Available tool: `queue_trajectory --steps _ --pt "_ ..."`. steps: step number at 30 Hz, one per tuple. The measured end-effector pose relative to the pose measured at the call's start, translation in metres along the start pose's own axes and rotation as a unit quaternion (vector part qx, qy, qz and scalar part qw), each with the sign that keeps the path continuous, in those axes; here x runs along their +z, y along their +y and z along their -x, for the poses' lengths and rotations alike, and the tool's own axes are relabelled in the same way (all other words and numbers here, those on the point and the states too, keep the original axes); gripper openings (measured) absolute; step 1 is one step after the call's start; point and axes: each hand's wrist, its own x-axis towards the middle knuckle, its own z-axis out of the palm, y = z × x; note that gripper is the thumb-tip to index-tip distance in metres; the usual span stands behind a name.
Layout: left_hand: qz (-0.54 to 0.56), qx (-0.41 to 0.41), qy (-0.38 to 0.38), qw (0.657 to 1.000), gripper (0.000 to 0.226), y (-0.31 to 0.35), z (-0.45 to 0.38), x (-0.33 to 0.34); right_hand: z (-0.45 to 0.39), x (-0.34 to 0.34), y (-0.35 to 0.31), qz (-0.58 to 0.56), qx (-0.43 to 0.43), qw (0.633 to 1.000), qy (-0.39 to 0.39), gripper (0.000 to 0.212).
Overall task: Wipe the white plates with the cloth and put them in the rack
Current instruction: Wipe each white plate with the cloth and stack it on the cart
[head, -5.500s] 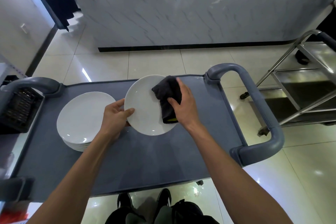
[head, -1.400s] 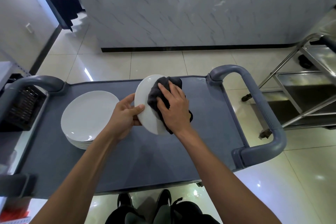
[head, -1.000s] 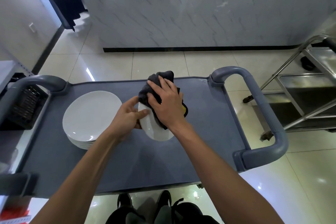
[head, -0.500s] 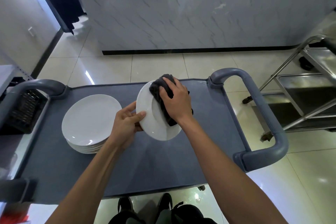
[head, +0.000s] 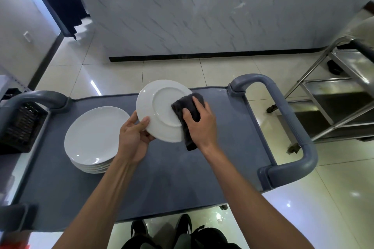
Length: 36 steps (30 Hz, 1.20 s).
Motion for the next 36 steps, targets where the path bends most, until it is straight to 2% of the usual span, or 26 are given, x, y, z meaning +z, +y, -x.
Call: queue_trajectory --steps 5,8,14,18,26,31,36 --pt "0.013 0.005 0.023 1.0 0.04 -0.002 -0.002 0.007 0.027 0.011 -0.017 0.071 -0.052 0.995 0.039 0.063" --pt "0.016 0.006 0.029 0.999 0.04 -0.001 -0.004 0.007 0.037 0.02 -0.018 0.108 -0.073 0.991 0.03 0.065" --pt "-0.017 0.011 0.032 0.999 0.038 -0.003 -0.005 0.01 0.059 0.032 -0.017 0.186 -0.13 0.974 0.017 0.057" --pt "-0.041 0.007 0.035 0.999 0.038 -0.006 -0.007 0.009 0.06 0.035 -0.012 0.194 -0.143 0.97 0.023 0.051" --pt "-0.031 -0.011 0.026 0.999 0.041 -0.005 -0.015 0.008 0.029 0.018 0.004 0.112 -0.111 0.987 0.044 0.048" --pt "-0.058 -0.019 0.006 0.998 0.04 -0.002 -0.019 0.002 0.003 0.0 0.02 -0.006 -0.004 0.999 0.041 0.039" --pt "-0.106 -0.033 -0.019 0.994 0.039 0.0 -0.023 -0.005 -0.007 -0.025 0.024 -0.026 0.04 0.997 0.052 0.034"
